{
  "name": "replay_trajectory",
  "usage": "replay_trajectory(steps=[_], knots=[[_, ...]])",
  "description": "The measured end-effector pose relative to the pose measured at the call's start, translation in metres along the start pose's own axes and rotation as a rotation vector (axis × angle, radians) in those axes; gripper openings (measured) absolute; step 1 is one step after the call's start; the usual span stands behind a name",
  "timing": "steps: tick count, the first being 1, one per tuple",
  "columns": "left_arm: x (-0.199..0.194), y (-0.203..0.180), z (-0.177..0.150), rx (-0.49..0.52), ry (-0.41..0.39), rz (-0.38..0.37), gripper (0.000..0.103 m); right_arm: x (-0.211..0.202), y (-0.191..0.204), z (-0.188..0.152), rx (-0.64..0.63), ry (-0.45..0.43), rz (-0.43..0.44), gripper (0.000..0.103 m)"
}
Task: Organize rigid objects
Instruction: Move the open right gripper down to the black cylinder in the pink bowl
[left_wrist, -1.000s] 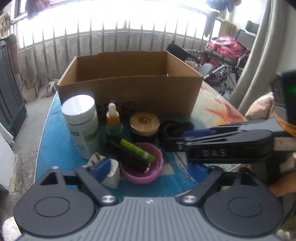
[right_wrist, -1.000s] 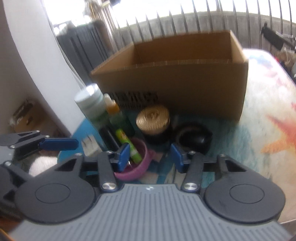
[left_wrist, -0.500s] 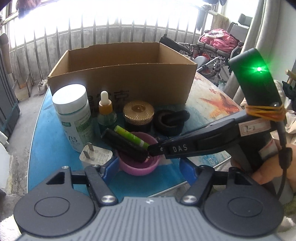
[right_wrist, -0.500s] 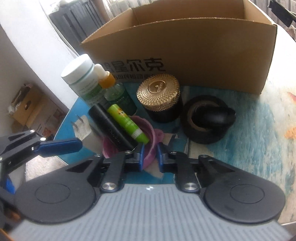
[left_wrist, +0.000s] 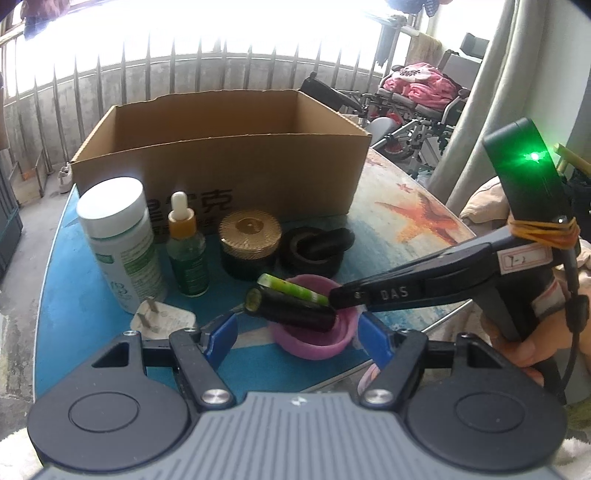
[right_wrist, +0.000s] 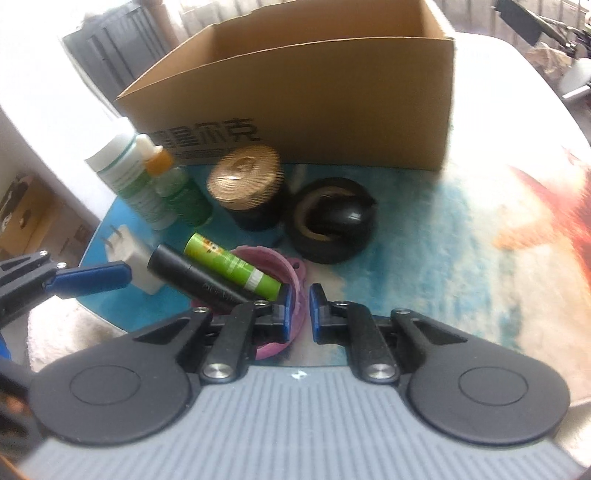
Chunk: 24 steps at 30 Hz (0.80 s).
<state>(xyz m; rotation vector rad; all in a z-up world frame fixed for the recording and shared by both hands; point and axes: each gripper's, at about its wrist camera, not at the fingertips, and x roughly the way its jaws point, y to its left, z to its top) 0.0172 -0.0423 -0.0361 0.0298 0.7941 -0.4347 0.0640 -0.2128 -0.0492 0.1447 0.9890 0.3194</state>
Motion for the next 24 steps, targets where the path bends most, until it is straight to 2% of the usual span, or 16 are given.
replay_trajectory(steps=[3, 5, 9, 11, 18, 24], knots=[[0.004, -0.002, 0.002, -0.004, 0.007, -0.016, 0.069, -0.003, -0.008, -0.001, 0.026, -0.007, -0.004, 0.012], [0.008, -0.003, 0.002, -0.009, 0.014, -0.034, 0.057, -0.009, -0.013, -0.003, 0.047, -0.026, 0.02, 0.012], [0.014, -0.003, 0.003, -0.032, 0.037, -0.044, 0.057, -0.026, -0.015, -0.004, 0.038, -0.094, 0.035, 0.013], [0.016, -0.001, 0.003, -0.046, 0.044, -0.05, 0.057, -0.032, -0.015, -0.003, 0.034, -0.115, 0.073, 0.013], [0.025, 0.006, 0.005, -0.097, 0.066, -0.081, 0.057, -0.022, 0.002, 0.009, -0.054, -0.073, 0.248, 0.016], [0.034, 0.009, 0.007, -0.099, 0.06, -0.09, 0.055, -0.008, 0.004, 0.012, -0.062, -0.02, 0.29, 0.017]])
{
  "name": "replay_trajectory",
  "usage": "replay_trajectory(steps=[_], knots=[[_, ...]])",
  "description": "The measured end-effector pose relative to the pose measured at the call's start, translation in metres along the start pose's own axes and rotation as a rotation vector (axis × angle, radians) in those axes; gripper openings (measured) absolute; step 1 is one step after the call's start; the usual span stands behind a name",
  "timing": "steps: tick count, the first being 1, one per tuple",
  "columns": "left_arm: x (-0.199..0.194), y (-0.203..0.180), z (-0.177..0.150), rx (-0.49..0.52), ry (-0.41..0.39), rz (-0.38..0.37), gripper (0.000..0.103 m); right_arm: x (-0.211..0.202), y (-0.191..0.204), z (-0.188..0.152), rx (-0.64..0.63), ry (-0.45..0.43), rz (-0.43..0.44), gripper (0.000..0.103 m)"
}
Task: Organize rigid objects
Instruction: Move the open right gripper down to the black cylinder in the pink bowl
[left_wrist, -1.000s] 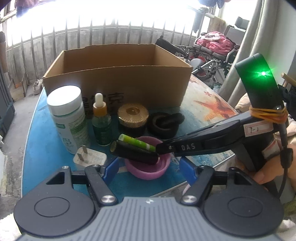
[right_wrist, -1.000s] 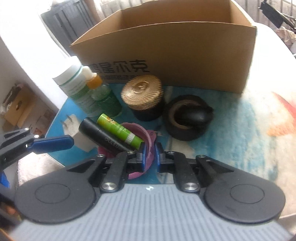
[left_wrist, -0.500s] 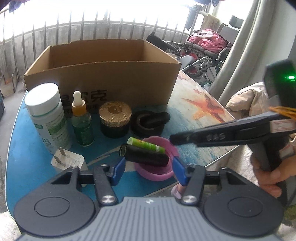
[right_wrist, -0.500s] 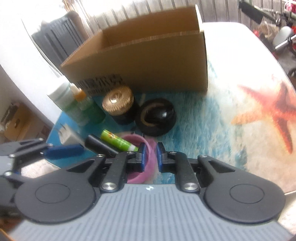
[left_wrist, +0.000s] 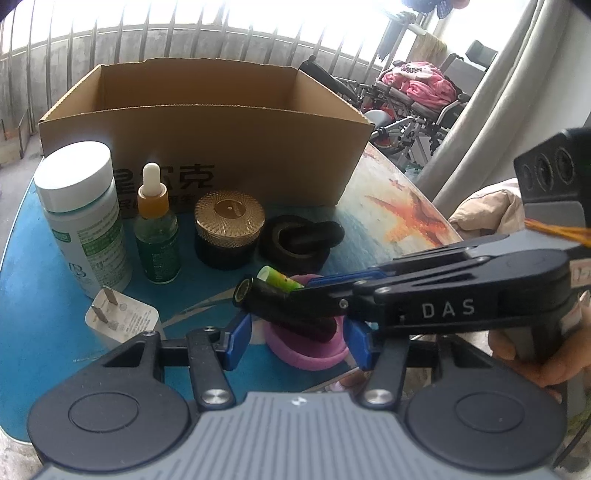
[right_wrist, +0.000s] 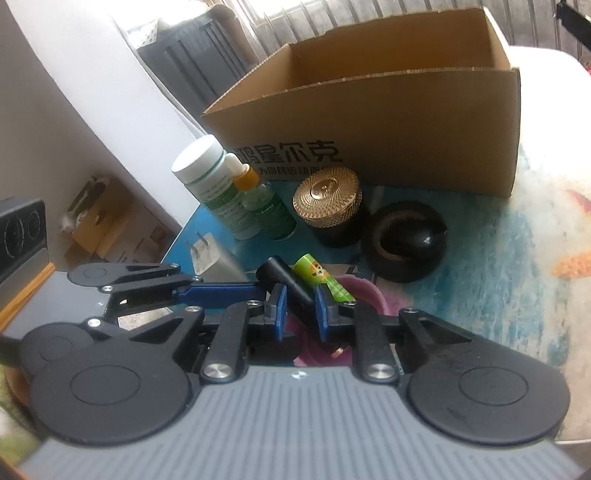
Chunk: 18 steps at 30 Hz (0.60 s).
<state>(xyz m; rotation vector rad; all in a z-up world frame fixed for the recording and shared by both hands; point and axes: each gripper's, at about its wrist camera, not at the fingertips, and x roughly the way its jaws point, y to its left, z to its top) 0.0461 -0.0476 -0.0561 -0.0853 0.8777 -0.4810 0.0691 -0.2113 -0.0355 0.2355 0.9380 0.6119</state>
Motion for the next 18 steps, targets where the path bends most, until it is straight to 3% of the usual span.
replay_trajectory(steps=[9, 11, 18], knots=[[0.007, -0.003, 0.0, 0.019, -0.005, -0.027, 0.052, 0.006, -0.021, 0.004, 0.092, 0.037, 0.095, 0.019], [0.008, -0.005, 0.0, 0.024, -0.005, -0.027, 0.047, 0.007, -0.022, 0.004, 0.095, 0.043, 0.104, 0.022], [0.007, -0.009, -0.001, 0.056, -0.023, -0.014, 0.047, 0.011, -0.024, 0.005, 0.112, 0.047, 0.125, 0.025]])
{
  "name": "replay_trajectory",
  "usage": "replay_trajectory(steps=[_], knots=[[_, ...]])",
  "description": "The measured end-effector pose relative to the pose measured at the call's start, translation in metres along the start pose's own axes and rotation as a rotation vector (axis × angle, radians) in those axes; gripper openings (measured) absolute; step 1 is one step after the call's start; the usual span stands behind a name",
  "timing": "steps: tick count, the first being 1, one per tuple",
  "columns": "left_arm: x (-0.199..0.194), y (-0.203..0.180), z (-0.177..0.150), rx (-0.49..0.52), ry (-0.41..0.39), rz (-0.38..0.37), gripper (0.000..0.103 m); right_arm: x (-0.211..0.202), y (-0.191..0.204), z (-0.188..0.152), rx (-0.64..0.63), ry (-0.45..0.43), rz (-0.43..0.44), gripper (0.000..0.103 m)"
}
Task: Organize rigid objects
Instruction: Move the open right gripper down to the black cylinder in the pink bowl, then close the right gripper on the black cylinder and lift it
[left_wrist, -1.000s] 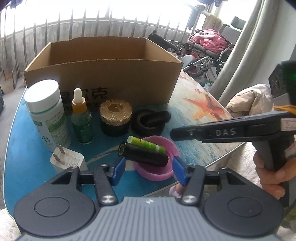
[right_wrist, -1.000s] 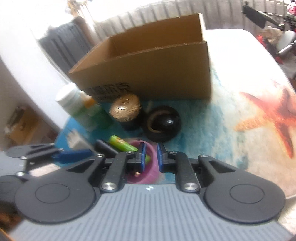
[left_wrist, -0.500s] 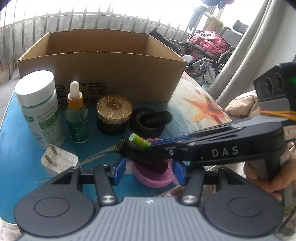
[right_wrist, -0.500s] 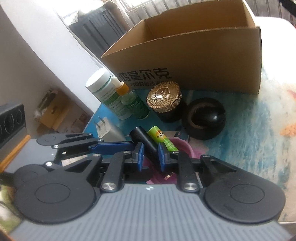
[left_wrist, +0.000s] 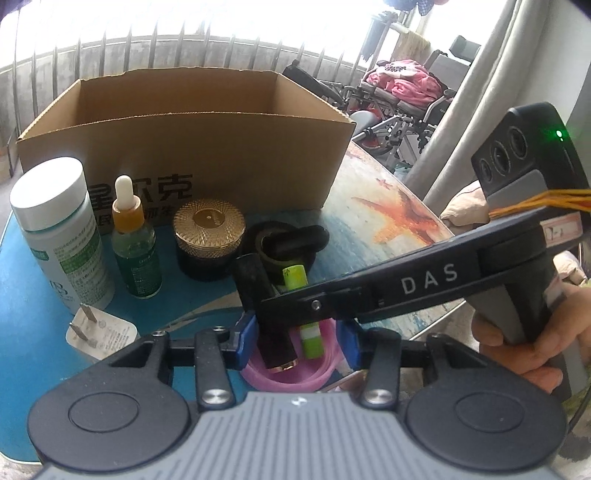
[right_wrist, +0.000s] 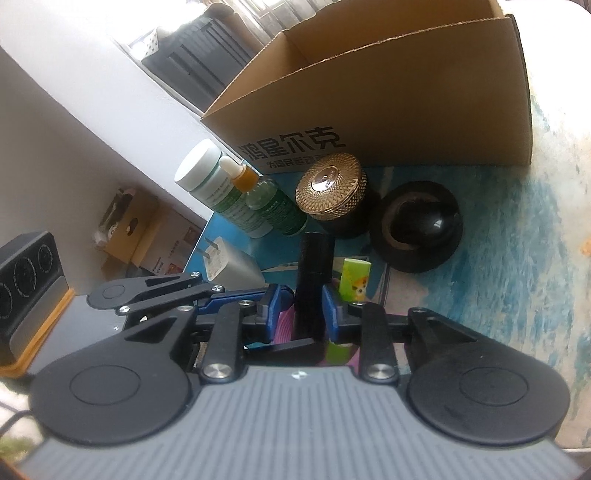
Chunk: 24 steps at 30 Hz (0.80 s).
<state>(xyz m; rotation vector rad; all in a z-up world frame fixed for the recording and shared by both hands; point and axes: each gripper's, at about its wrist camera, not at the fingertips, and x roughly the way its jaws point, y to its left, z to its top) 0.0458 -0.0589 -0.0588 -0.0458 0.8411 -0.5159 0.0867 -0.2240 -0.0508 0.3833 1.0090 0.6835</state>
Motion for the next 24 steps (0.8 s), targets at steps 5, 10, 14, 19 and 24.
replay_trajectory(steps=[5, 10, 14, 19, 24], knots=[[0.0009, -0.0011, -0.001, 0.004, 0.0, 0.009, 0.046, 0.0015, 0.0022, -0.0018, -0.007, -0.011, -0.011, 0.025], [0.0032, -0.0008, -0.0014, 0.007, 0.024, 0.046, 0.045, 0.001, 0.0032, -0.0036, -0.007, -0.002, 0.007, 0.025], [0.0018, 0.0021, -0.0019, -0.003, 0.022, 0.062, 0.039, 0.0013, 0.0022, -0.004, 0.01, 0.004, 0.012, 0.025], [0.0003, 0.0003, -0.0045, 0.016, 0.01, 0.092, 0.028, 0.0, -0.0019, -0.0042, 0.043, -0.004, 0.023, 0.025], [-0.002, -0.0023, -0.0068, 0.023, 0.0, 0.083, 0.022, 0.001, -0.0005, -0.0052, 0.049, -0.006, -0.015, 0.025]])
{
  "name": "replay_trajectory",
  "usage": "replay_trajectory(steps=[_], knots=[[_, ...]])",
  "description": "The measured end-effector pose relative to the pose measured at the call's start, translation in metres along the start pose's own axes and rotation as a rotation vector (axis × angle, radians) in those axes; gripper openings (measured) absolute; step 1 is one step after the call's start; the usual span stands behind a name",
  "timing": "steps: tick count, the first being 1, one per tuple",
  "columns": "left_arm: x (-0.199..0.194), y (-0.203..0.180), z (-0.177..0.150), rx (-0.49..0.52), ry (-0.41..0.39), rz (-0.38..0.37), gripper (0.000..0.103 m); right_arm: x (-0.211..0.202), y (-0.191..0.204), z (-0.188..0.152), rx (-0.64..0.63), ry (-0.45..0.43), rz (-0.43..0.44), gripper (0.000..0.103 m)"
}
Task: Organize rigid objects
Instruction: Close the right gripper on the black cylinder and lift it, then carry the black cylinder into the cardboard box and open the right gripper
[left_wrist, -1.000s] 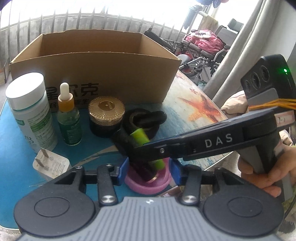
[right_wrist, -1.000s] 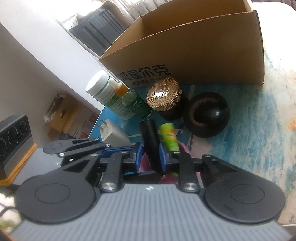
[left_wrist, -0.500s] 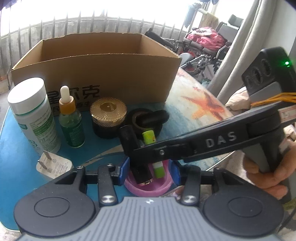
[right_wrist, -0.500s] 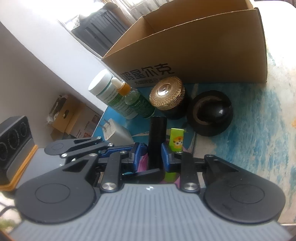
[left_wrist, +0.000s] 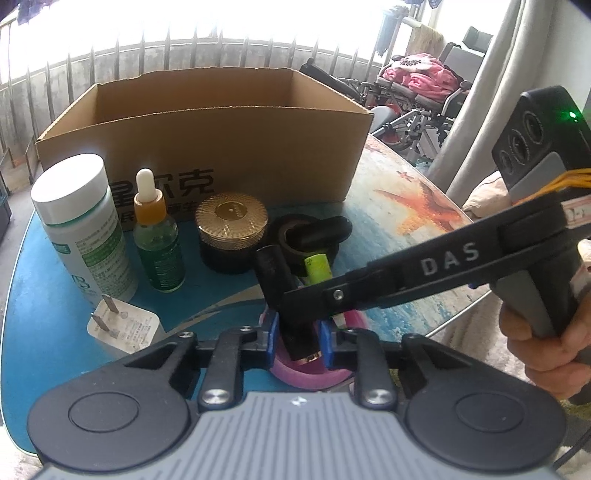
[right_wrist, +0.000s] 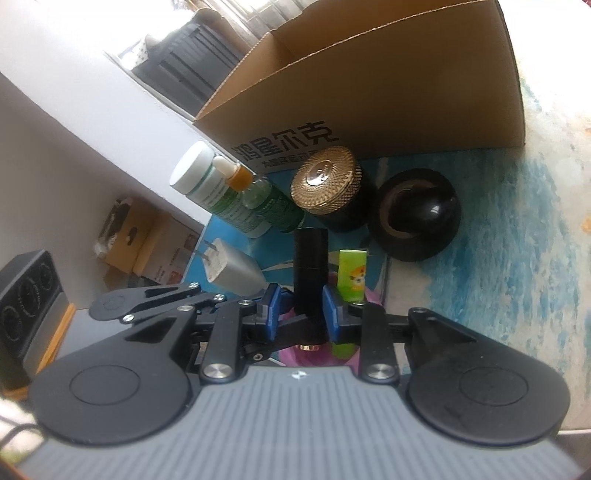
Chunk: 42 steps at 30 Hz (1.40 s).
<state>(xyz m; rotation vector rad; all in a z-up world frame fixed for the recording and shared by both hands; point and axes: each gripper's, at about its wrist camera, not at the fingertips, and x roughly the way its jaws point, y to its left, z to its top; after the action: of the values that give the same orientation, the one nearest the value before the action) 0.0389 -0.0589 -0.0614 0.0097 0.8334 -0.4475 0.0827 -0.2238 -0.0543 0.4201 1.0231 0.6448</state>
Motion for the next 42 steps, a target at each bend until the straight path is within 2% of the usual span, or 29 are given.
replay_trajectory(steps=[6, 11, 20, 24, 36, 42], knots=[[0.001, 0.001, 0.001, -0.001, 0.009, -0.001, 0.022, 0.001, 0.002, -0.001, -0.002, -0.004, -0.019, 0.025], [0.006, 0.004, 0.003, -0.015, 0.033, 0.0, 0.03, 0.002, 0.0, -0.002, 0.01, -0.003, 0.012, 0.024], [0.007, -0.002, 0.001, 0.022, 0.022, 0.034, 0.03, 0.003, -0.003, -0.004, 0.031, -0.016, 0.022, 0.025], [0.003, -0.003, -0.001, 0.022, 0.015, 0.036, 0.03, 0.001, 0.003, -0.007, 0.002, -0.027, 0.008, 0.025], [-0.023, -0.015, 0.008, 0.05, -0.074, 0.062, 0.03, -0.023, 0.019, -0.005, -0.03, -0.1, 0.022, 0.024], [-0.047, -0.019, 0.031, 0.081, -0.13, 0.077, 0.03, -0.046, 0.038, 0.012, -0.06, -0.161, 0.034, 0.024]])
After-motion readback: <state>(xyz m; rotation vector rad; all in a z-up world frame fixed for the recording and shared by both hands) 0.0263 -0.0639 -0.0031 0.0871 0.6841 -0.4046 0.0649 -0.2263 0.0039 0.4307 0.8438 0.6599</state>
